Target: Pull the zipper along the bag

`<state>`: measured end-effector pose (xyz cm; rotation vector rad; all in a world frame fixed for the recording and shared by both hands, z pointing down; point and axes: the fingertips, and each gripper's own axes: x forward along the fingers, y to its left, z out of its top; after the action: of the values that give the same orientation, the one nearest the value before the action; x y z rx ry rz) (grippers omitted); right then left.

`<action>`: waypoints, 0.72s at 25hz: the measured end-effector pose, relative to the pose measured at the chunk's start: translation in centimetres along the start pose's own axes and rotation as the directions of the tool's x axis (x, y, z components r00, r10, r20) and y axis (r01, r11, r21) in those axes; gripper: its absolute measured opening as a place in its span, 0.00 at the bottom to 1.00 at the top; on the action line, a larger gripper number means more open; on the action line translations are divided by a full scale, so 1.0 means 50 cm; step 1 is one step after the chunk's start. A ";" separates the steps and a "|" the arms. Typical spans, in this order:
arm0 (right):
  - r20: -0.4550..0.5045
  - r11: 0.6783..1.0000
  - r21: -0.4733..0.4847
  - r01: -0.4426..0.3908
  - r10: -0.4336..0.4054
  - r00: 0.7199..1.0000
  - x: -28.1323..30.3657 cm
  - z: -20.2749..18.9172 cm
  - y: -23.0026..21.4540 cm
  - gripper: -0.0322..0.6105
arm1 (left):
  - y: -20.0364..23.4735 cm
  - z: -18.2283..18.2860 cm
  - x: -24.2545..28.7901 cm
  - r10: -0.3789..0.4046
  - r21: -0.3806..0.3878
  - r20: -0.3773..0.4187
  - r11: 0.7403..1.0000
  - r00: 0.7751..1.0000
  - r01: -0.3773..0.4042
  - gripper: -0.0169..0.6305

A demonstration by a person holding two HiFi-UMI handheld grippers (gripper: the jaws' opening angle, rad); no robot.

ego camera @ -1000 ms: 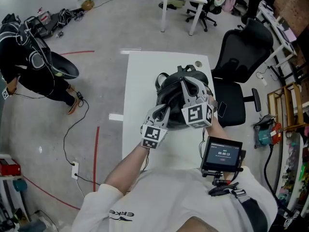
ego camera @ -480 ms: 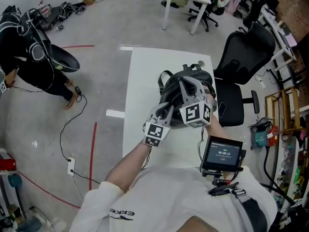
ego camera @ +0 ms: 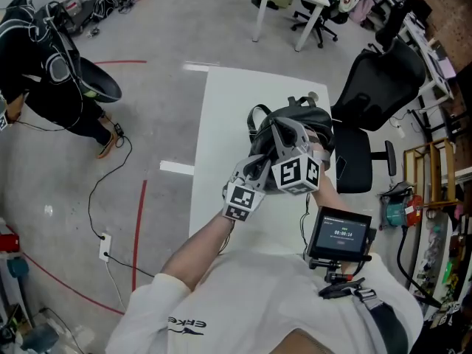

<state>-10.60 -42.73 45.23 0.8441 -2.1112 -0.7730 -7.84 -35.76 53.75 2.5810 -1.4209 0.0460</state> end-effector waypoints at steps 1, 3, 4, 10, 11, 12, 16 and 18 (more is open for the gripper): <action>-0.003 1.000 -0.010 -0.006 0.006 1.000 0.001 0.001 0.004 0.08 | -0.001 0.000 0.001 0.000 -0.001 -0.001 1.000 1.000 0.000 0.08; -0.013 0.999 -0.035 -0.020 0.020 1.000 0.005 0.005 0.014 0.08 | -0.001 -0.001 0.002 0.000 -0.003 -0.001 1.000 1.000 0.000 0.08; -0.020 0.998 -0.050 -0.029 0.028 0.999 0.008 0.007 0.020 0.08 | 0.000 -0.001 0.002 0.000 -0.005 -0.002 1.000 1.000 0.000 0.08; -0.067 0.985 -0.150 -0.081 0.071 0.995 0.019 0.020 0.054 0.08 | 0.004 -0.005 -0.003 -0.003 -0.015 0.001 1.000 1.000 0.003 0.08; -0.073 0.983 -0.162 -0.089 0.078 0.994 0.020 0.022 0.060 0.08 | 0.004 -0.006 -0.004 -0.003 -0.016 0.001 1.000 1.000 0.003 0.08; -0.079 0.980 -0.174 -0.097 0.084 0.993 0.021 0.023 0.066 0.08 | 0.004 -0.008 -0.005 -0.003 -0.018 0.002 1.000 1.000 0.003 0.08; -0.097 0.967 -0.219 -0.130 0.111 0.989 0.025 0.024 0.084 0.08 | 0.002 -0.009 -0.005 -0.005 -0.024 0.003 1.000 1.000 0.005 0.08; -0.106 0.960 -0.236 -0.147 0.125 0.986 0.028 0.024 0.095 0.08 | 0.001 -0.010 -0.005 -0.006 -0.026 0.004 1.000 1.000 0.006 0.08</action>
<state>-13.80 -40.60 48.55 0.5842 -1.9238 -0.8819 -8.02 -35.48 54.21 2.5658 -1.4058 0.0208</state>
